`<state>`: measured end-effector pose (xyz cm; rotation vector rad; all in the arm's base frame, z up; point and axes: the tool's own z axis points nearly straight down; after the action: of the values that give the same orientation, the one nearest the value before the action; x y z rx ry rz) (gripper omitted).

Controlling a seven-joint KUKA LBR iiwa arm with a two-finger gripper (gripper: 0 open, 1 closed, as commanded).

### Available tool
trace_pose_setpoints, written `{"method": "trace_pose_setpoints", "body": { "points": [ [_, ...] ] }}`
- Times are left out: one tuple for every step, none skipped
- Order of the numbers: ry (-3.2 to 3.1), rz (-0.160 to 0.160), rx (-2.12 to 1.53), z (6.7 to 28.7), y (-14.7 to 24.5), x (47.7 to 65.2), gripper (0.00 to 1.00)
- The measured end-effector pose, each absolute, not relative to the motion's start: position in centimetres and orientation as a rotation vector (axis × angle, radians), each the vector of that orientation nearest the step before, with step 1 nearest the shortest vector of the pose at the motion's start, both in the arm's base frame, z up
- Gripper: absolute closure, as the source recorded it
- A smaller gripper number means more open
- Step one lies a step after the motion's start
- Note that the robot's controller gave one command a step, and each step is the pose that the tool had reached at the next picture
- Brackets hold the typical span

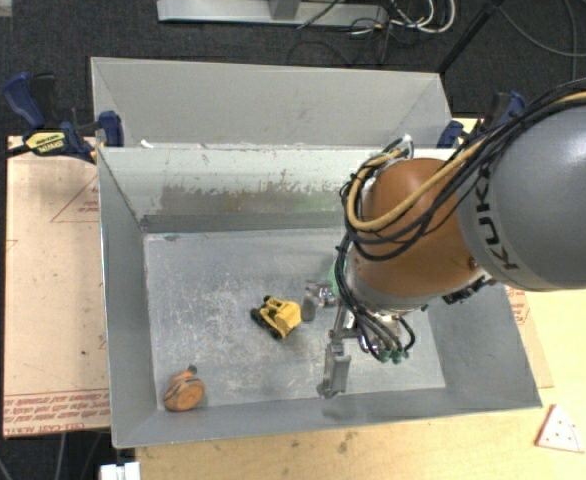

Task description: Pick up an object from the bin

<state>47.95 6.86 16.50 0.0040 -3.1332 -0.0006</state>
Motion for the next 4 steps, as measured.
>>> {"method": "trace_pose_setpoints", "body": {
  "points": [
    [-3.141, -0.002, 0.0, 16.9, 6.8, 48.1, 0.0],
    [-3.146, -0.002, 0.046, 14.0, 10.3, 51.5, 0.0],
    [-3.142, -0.004, -0.078, 13.0, 11.8, 54.3, 0.0],
    [-3.14, -0.004, -0.145, 12.4, 9.0, 54.7, 0.0]
  ]
}}
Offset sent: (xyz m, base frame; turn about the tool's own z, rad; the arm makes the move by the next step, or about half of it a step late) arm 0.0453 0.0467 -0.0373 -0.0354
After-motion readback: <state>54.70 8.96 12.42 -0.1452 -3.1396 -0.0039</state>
